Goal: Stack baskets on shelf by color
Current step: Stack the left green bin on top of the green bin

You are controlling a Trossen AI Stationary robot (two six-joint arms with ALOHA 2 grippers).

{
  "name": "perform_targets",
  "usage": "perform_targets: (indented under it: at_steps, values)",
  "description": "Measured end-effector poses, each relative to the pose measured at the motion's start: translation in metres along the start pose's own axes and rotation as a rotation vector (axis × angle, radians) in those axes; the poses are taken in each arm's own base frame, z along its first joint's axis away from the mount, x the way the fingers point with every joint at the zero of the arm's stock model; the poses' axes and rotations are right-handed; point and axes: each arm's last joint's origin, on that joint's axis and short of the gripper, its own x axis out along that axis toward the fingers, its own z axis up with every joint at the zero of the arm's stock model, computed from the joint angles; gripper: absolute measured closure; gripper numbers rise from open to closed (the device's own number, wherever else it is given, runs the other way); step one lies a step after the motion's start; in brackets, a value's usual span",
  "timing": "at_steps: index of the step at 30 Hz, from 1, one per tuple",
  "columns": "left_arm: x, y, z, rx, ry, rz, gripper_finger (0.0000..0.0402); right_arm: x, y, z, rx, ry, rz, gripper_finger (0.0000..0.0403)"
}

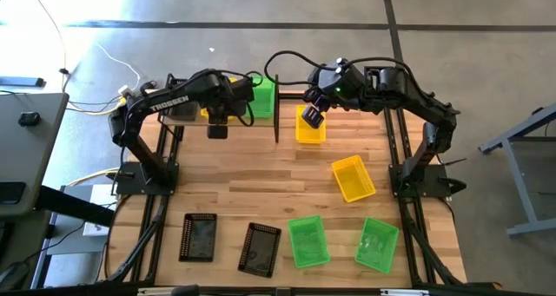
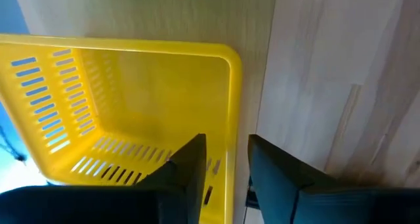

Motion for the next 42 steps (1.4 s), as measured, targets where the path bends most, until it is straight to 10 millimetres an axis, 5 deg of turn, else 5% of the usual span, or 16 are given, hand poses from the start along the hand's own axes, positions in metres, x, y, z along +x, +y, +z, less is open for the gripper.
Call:
perform_targets:
  at_steps: [18,25,36,42]
  values:
    - [-0.027,-0.017,-0.016,-0.008,-0.055,0.094,0.03,0.0,0.002,-0.001,0.053,0.018,0.061,0.0345]
    - [-0.049,-0.032,-0.033,-0.062,-0.189,0.021,0.03,0.001,0.005,-0.019,0.092,0.204,0.055,0.0345]
    - [-0.094,-0.054,-0.053,-0.085,-0.638,-0.168,0.03,0.032,0.045,-0.054,0.031,0.433,0.079,0.0345]
    - [-0.091,-0.064,-0.062,-0.126,-0.727,-0.186,0.03,0.044,0.08,-0.082,-0.017,0.556,0.176,0.0345]
